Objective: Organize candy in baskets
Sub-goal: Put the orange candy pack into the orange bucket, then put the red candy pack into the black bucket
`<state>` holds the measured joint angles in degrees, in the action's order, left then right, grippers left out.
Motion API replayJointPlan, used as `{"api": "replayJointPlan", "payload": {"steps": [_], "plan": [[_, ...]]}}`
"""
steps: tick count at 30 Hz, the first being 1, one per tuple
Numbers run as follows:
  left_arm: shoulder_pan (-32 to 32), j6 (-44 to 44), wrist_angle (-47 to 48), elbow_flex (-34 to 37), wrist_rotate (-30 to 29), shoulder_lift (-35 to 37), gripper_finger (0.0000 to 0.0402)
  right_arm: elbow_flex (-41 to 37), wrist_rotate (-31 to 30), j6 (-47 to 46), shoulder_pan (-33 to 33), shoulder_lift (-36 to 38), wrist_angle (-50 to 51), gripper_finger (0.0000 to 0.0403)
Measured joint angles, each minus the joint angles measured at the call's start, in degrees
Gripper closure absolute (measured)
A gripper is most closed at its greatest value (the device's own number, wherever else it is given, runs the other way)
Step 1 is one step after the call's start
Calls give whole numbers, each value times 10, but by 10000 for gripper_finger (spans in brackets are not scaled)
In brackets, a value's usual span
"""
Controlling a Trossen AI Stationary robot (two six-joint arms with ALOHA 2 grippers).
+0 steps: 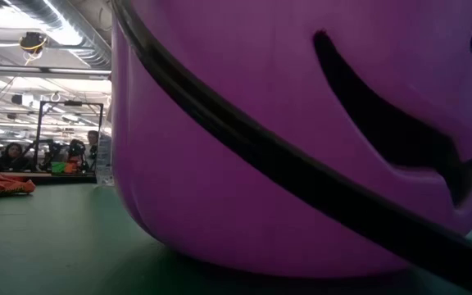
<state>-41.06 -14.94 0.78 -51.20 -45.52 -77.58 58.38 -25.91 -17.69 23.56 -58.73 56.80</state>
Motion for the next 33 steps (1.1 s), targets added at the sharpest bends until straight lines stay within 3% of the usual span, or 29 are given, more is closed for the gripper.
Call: {"api": "replayJointPlan", "payload": {"steps": [6,12,23,27,33], "plan": [[0,0,0,0,0,0,276,-44,22,2,62,28,-12,403],[1,0,0,0,-2,0,276,-50,41,30,72,28,-17,400],[1,0,0,0,-5,0,276,-49,58,34,72,32,-9,300],[1,0,0,0,-5,0,276,-49,134,38,72,40,-5,282],[3,0,1,0,-5,0,276,-49,287,30,67,68,-11,288]]}}
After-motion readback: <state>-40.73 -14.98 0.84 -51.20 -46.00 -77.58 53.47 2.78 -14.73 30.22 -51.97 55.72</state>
